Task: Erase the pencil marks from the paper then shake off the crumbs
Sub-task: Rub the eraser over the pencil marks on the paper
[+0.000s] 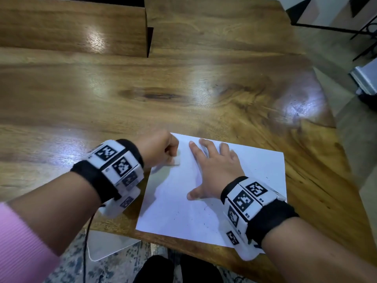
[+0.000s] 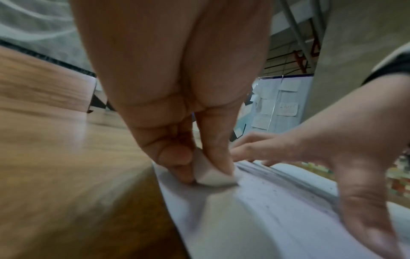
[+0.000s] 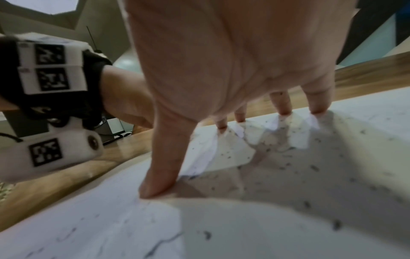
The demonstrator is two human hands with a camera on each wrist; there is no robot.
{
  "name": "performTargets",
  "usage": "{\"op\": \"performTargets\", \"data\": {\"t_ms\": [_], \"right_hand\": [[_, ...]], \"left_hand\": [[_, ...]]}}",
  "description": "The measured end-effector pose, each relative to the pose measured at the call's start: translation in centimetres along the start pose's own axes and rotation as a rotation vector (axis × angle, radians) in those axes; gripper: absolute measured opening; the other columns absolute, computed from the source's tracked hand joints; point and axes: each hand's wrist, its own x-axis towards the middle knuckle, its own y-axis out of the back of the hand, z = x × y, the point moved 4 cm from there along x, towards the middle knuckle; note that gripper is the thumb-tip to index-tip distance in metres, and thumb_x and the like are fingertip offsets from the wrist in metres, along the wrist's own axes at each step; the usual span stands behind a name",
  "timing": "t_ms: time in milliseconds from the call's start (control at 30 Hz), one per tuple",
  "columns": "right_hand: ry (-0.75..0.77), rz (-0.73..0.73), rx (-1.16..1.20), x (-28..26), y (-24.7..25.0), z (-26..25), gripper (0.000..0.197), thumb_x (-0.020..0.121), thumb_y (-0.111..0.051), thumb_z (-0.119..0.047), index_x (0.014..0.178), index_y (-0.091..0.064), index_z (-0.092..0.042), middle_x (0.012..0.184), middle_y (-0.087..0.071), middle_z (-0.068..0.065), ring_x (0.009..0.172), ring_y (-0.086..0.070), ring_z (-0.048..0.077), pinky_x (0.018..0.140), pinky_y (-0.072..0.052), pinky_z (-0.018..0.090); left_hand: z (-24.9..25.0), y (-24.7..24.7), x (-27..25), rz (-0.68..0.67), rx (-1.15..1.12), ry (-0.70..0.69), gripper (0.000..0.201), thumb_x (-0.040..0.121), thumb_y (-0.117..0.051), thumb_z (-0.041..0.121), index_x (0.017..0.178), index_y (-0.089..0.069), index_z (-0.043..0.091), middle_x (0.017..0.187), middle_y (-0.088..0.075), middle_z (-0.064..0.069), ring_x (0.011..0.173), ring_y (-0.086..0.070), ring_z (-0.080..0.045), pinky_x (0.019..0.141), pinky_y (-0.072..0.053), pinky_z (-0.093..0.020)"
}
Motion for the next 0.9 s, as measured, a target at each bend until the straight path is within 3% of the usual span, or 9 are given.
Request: {"op": "performTargets", "data": {"t_ms": [67, 167, 233, 400, 500, 600, 767, 833, 900], "right_hand": [[0.002, 0.000, 0.001, 0.0, 0.0, 0.0, 0.124, 0.063, -0.070, -0.067, 0.147, 0.016, -0.036, 0.156, 0.011, -0.011, 0.141, 0.000, 0.032, 0.115, -0.010, 0.050], [0.007, 0.000, 0.003, -0.1, -0.1, 0.0, 0.123, 0.064, -0.069, -0.067, 0.148, 0.015, -0.036, 0.156, 0.012, -0.011, 0.142, 0.001, 0.033, 0.116, -0.009, 0.050], [0.009, -0.002, 0.005, -0.1, 0.0, 0.1, 0.123, 0.064, -0.069, -0.067, 0.148, 0.015, -0.036, 0.156, 0.012, -0.011, 0.142, 0.001, 0.033, 0.116, -0.009, 0.050], [0.005, 0.003, 0.020, -0.1, -0.1, 0.1, 0.123, 0.064, -0.070, -0.067, 0.147, 0.016, -0.037, 0.156, 0.011, -0.012, 0.142, 0.003, 0.033, 0.116, -0.007, 0.050], [0.009, 0.004, 0.013, -0.1, -0.1, 0.1, 0.123, 0.064, -0.070, -0.067, 0.147, 0.015, -0.036, 0.156, 0.011, -0.012, 0.142, 0.002, 0.033, 0.116, -0.008, 0.050], [0.012, 0.005, 0.012, -0.1, -0.1, 0.1, 0.123, 0.064, -0.069, -0.067, 0.147, 0.016, -0.036, 0.156, 0.011, -0.012, 0.142, 0.002, 0.034, 0.116, -0.008, 0.050], [0.007, -0.010, 0.023, -0.1, -0.2, 0.2, 0.123, 0.065, -0.069, -0.068, 0.147, 0.018, -0.037, 0.156, 0.014, -0.013, 0.142, 0.005, 0.033, 0.116, -0.006, 0.050], [0.006, -0.014, 0.022, -0.1, -0.1, 0.1, 0.123, 0.065, -0.069, -0.067, 0.147, 0.019, -0.037, 0.156, 0.014, -0.013, 0.142, 0.005, 0.033, 0.116, -0.006, 0.050], [0.006, -0.018, 0.013, -0.1, -0.1, 0.1, 0.123, 0.065, -0.068, -0.067, 0.147, 0.018, -0.037, 0.156, 0.014, -0.012, 0.142, 0.004, 0.033, 0.116, -0.007, 0.050]], "left_hand": [[0.0, 0.4, 0.1, -0.006, -0.023, 0.001, 0.016, 0.076, -0.069, 0.012, 0.066, -0.059, 0.019, 0.064, -0.053, 0.006, 0.064, -0.049, -0.013, 0.053, -0.033, -0.016], [0.7, 1.9, 2.0, 0.193, -0.081, 0.005, 0.010, 0.077, -0.069, 0.015, 0.080, -0.065, 0.007, 0.079, -0.063, -0.006, 0.076, -0.058, -0.023, 0.058, -0.038, -0.022], [0.9, 1.9, 2.2, 0.220, -0.083, 0.008, 0.008, 0.077, -0.068, 0.013, 0.080, -0.065, 0.006, 0.081, -0.065, -0.009, 0.080, -0.059, -0.026, 0.059, -0.038, -0.023], [-0.2, 0.3, 0.6, -0.012, -0.004, 0.007, 0.023, 0.078, -0.067, 0.012, 0.062, -0.053, 0.022, 0.062, -0.049, 0.010, 0.066, -0.049, -0.015, 0.056, -0.035, -0.019], [0.5, 1.2, 1.8, 0.132, -0.094, 0.014, 0.006, 0.079, -0.067, 0.014, 0.078, -0.061, 0.012, 0.064, -0.053, 0.004, 0.070, -0.052, -0.019, 0.056, -0.037, -0.024], [0.8, 1.5, 2.5, 0.234, -0.144, 0.042, 0.008, 0.080, -0.065, 0.015, 0.083, -0.061, 0.008, 0.071, -0.054, -0.002, 0.071, -0.050, -0.020, 0.054, -0.034, -0.025], [0.1, 0.4, 0.8, 0.012, -0.074, -0.037, 0.015, 0.080, -0.064, 0.009, 0.070, -0.056, 0.017, 0.071, -0.059, -0.003, 0.067, -0.052, -0.017, 0.056, -0.037, -0.020], [0.3, 0.6, 0.9, 0.079, -0.073, -0.039, 0.003, 0.079, -0.066, 0.010, 0.079, -0.063, 0.011, 0.078, -0.060, -0.004, 0.073, -0.054, -0.018, 0.058, -0.038, -0.023], [0.4, 1.1, 1.6, 0.234, -0.082, -0.014, 0.008, 0.078, -0.067, 0.010, 0.085, -0.065, 0.005, 0.082, -0.055, -0.002, 0.077, -0.051, -0.019, 0.066, -0.034, -0.022]]}}
